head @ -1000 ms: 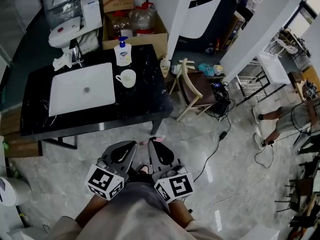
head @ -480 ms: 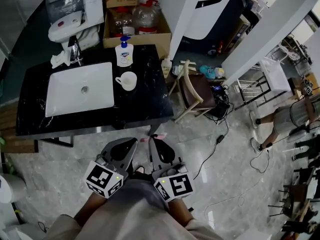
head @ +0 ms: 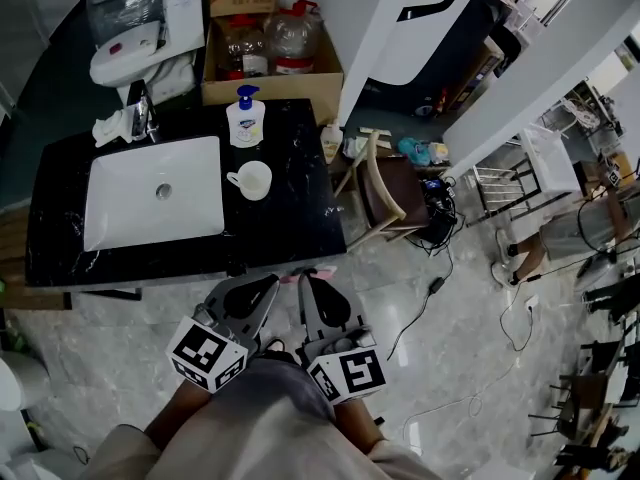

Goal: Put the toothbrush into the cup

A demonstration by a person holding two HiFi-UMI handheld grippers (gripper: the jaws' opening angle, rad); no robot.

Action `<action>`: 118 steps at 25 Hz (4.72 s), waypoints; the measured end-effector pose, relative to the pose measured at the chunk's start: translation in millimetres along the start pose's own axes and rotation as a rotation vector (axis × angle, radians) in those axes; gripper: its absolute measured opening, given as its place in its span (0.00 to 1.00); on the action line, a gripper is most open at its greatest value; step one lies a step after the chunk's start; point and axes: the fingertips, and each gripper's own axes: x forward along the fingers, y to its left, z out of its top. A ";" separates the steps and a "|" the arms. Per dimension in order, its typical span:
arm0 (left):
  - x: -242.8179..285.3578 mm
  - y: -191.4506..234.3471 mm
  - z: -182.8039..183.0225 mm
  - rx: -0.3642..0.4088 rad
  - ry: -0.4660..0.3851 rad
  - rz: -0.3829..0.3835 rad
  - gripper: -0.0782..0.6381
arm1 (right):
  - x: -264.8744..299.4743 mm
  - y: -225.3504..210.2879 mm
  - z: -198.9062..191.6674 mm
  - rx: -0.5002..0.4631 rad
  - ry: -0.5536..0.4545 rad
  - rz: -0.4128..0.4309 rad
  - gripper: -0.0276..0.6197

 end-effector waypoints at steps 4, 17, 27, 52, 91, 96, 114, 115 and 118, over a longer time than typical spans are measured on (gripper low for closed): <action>18.4 14.6 4.7 0.046 0.024 0.006 0.12 | 18.1 -10.6 2.6 0.003 0.001 -0.001 0.09; 41.8 75.1 33.1 0.042 0.017 -0.002 0.12 | 87.5 -21.5 17.3 0.006 0.017 -0.005 0.09; 42.1 133.6 43.4 0.031 -0.006 0.004 0.12 | 141.2 -5.0 16.7 -0.007 0.032 0.007 0.09; 56.8 182.7 39.6 -0.012 -0.022 0.078 0.12 | 191.1 -19.4 22.3 -0.063 0.007 -0.006 0.09; 51.5 214.3 27.3 -0.044 0.009 0.093 0.12 | 245.5 -48.2 -60.7 -0.012 0.137 -0.084 0.09; 51.4 214.7 24.7 -0.026 0.020 0.095 0.12 | 249.8 -46.1 -71.8 -0.030 0.165 -0.085 0.09; 47.3 219.6 20.8 -0.053 0.021 0.093 0.12 | 256.1 -47.5 -93.6 -0.025 0.205 -0.099 0.09; 47.3 219.5 20.9 -0.053 0.021 0.092 0.12 | 256.3 -47.6 -94.2 -0.025 0.207 -0.099 0.09; 46.6 219.0 21.5 -0.056 0.017 0.089 0.12 | 256.4 -48.2 -96.3 -0.027 0.212 -0.103 0.09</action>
